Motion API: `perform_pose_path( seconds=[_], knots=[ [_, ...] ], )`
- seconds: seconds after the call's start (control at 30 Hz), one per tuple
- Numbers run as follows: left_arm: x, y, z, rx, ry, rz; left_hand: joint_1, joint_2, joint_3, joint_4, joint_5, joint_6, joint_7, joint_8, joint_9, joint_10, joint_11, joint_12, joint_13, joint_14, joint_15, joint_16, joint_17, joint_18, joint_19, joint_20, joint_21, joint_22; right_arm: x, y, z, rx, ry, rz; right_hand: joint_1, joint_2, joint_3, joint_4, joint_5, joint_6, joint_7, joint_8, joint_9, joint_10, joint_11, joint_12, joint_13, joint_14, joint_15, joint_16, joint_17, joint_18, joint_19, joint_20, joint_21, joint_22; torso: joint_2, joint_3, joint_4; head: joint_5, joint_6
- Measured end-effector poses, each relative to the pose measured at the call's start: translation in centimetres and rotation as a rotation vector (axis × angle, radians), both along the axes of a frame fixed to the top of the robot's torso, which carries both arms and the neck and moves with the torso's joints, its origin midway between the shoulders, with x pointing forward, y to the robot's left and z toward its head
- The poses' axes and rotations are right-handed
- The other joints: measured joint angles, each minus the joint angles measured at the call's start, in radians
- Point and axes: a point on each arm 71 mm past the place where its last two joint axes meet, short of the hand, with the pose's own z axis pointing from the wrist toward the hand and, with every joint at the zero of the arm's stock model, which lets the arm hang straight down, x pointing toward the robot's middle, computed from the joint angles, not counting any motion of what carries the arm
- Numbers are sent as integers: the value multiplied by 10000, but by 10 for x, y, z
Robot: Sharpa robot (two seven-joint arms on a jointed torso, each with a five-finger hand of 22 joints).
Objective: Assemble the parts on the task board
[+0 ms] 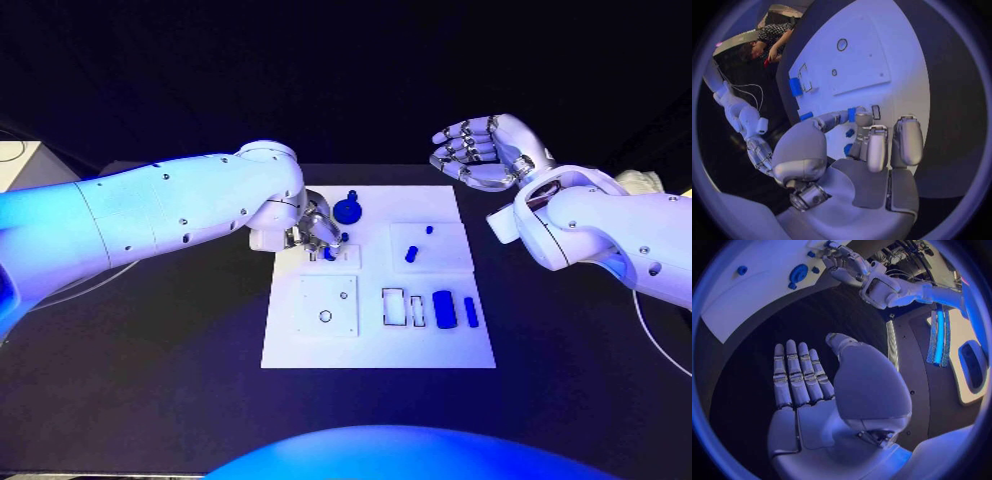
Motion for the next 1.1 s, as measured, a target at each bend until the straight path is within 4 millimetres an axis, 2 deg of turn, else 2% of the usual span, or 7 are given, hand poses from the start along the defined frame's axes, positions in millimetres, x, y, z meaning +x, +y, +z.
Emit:
perform_pose_path(
  seconds=[0.53, 0.57, 0.6, 0.83, 0.9, 0.97, 1.1],
  knots=[
    [5, -5, 0, 132, 226, -81, -31, 29, -43, -43, 0, 173, -66, -65, -24, 218, -71, 97, 175, 1, 1, 79, 0, 0, 38, -34, 0, -1, -1, 1, 0, 5, 36, 61, 0, 0, 1, -56, 0, 0, 0, 0, -10, -16, 16, 0, -32, -37, 38, -56, -36, 0, -43, -30, 0, -51, -12, -1, 12, -13, -38],
    [5, -5, 0, 139, 240, -83, -46, 43, -54, -54, -1, 182, -61, -65, -26, 233, -85, 98, 182, 3, -2, 86, 0, -25, 58, -15, 0, -1, -1, 1, 0, 5, 40, 68, 0, 0, 1, -56, 0, 0, 0, 0, -9, -16, 16, 0, -33, -37, 38, -56, -36, 0, -43, -30, 0, -52, -12, -2, 14, -18, -38],
    [5, -5, 0, 144, 249, -82, -71, 67, -55, -55, -1, 209, -69, -66, -36, 257, -73, 98, 189, 23, -21, 131, 0, -153, 73, 0, 0, -1, -1, 1, 0, 6, 43, 73, 0, 0, 1, -56, 0, 0, 0, 0, -9, -16, 16, 0, -45, -37, 38, -56, -52, 0, -43, -30, 0, -72, -12, -2, 15, -20, -39],
    [7, -6, 0, 151, 308, -63, -221, 208, -68, -68, -73, 265, -161, -91, -56, 380, -124, 99, 211, 0, -74, 144, 5, -159, 108, -35, 0, 0, -1, 2, 0, 10, 59, 110, 0, 0, 1, -56, 0, 0, 0, 0, -9, -16, 16, 0, -59, -37, 38, -56, -70, -1, -115, -29, 0, -104, -16, -5, 13, -26, -16],
    [7, -6, 0, 149, 317, -53, -294, 179, -97, -97, -119, 297, -193, -120, -55, 428, -144, 99, 211, 0, -74, 144, 8, -158, 108, -35, 0, -1, -2, 2, 0, 9, 63, 117, 0, 0, 1, -56, 0, 0, 0, 0, -15, -16, 16, 0, -59, -37, 38, -56, -70, 0, -115, -29, 0, -103, -16, -9, 12, -32, -12],
    [7, -5, 0, 148, 321, -47, -452, 174, -5, -326, -133, 320, -216, -153, -56, 447, -160, 99, 202, -1, -74, 144, 8, -158, 108, -35, 0, -1, -2, 2, 0, 9, 65, 119, 0, 0, 1, -56, 0, 0, 0, 0, -18, -16, 16, 0, -63, -37, 37, -56, -75, 0, -115, -29, 0, -109, -17, -9, 12, -35, -12],
    [7, -5, 0, 154, 322, -36, -559, 45, -80, -404, -133, 405, -301, -208, -56, 468, -180, 99, 191, 33, -110, 143, 8, -157, 107, -35, 0, -1, -2, 2, 0, 6, 71, 122, 0, 0, 1, -56, 0, 0, 0, 0, -18, -16, 16, -40, -77, -37, 37, -95, -91, -1, -115, -29, 0, -131, -17, -8, 12, -45, -10]
  ],
)
